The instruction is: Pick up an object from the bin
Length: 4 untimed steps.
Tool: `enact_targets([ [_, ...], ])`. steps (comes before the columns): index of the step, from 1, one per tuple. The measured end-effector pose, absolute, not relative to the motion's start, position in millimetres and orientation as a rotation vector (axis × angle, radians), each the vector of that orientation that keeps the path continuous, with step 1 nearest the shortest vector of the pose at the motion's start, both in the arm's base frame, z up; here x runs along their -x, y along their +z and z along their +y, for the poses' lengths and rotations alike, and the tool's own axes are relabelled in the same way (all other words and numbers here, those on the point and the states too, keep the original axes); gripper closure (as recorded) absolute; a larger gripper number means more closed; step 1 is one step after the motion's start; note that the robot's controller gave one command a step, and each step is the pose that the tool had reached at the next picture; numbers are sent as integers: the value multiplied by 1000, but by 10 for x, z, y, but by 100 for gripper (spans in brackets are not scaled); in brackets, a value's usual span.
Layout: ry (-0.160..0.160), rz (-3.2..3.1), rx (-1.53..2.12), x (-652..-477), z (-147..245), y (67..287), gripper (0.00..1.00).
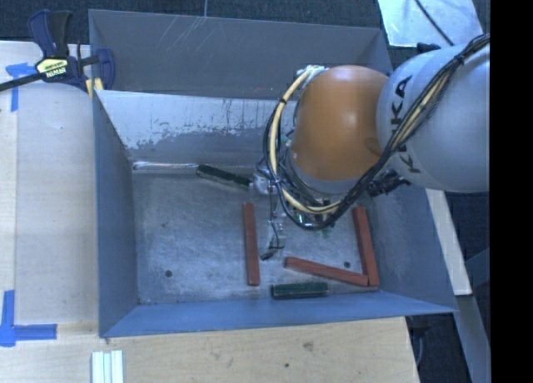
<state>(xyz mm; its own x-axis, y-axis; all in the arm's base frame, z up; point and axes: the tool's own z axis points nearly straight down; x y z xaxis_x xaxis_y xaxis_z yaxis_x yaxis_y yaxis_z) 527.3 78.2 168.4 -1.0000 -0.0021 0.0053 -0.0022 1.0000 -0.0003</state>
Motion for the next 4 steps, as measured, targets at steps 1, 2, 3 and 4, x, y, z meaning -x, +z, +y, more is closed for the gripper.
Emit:
enact_targets([
  [1, 0, -3100, -482, -5233, 962, 910, 0],
  [2, 6, -2963, -1057, -5721, 229, 698, 0],
  [3, 0, -2963, -1061, -5721, 271, 712, 100],
  [4, 1, -2885, -1248, -5513, 100, 707, 100],
])
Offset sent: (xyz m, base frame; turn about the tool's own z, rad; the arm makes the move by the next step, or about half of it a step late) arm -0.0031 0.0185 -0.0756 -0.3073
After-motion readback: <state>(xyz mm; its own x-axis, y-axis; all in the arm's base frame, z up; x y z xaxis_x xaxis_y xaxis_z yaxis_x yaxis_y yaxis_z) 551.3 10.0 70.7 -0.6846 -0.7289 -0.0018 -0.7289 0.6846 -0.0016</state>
